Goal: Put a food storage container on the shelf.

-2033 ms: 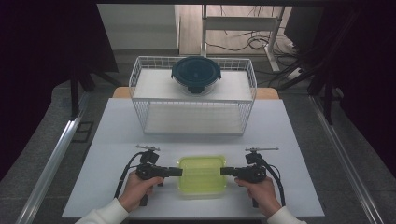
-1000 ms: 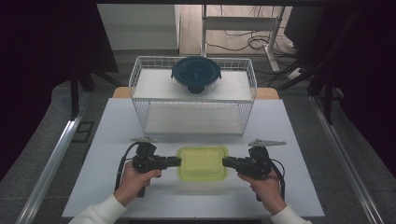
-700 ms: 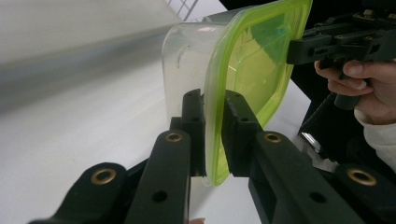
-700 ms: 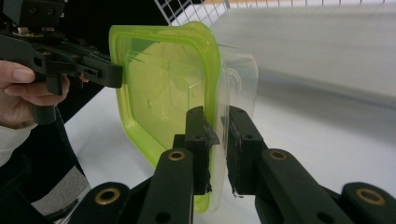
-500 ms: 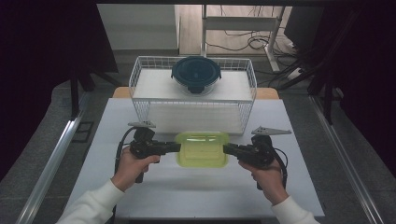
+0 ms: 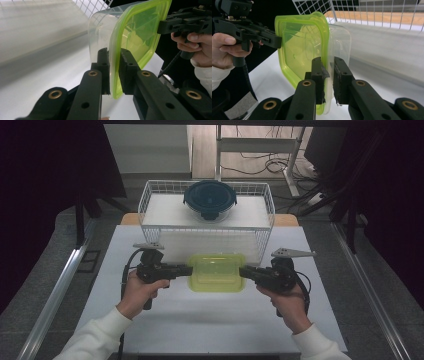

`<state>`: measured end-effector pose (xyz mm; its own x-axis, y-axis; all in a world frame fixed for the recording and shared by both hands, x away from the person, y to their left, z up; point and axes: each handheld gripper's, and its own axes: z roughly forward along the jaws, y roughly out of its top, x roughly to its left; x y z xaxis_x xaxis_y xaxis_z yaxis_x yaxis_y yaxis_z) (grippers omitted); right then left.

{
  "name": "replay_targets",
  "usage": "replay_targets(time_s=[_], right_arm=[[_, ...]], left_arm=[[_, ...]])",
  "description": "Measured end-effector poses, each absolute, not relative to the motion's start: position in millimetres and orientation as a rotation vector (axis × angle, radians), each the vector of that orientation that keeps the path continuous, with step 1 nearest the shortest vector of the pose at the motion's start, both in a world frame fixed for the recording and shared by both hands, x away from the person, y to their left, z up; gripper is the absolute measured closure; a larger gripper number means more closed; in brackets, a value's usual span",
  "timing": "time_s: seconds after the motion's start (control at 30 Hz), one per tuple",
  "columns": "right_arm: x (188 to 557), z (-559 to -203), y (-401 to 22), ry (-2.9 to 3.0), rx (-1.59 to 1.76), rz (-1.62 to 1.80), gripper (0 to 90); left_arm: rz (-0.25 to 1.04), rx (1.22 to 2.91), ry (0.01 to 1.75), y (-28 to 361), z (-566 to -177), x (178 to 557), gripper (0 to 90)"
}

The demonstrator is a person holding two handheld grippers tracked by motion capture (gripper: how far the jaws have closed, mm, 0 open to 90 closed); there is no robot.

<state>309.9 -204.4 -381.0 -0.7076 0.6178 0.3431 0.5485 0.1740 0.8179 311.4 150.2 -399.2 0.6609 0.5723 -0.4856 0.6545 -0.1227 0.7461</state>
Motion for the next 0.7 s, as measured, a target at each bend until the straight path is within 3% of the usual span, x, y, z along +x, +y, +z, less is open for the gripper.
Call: replay_targets(time_s=[0.7], right_arm=[[330.1,-317.7,-197.6,2.275,1.025,1.629,80.1]], left_arm=[[0.011,1.752,0.911,157.8,-337.6,332.0,80.9]])
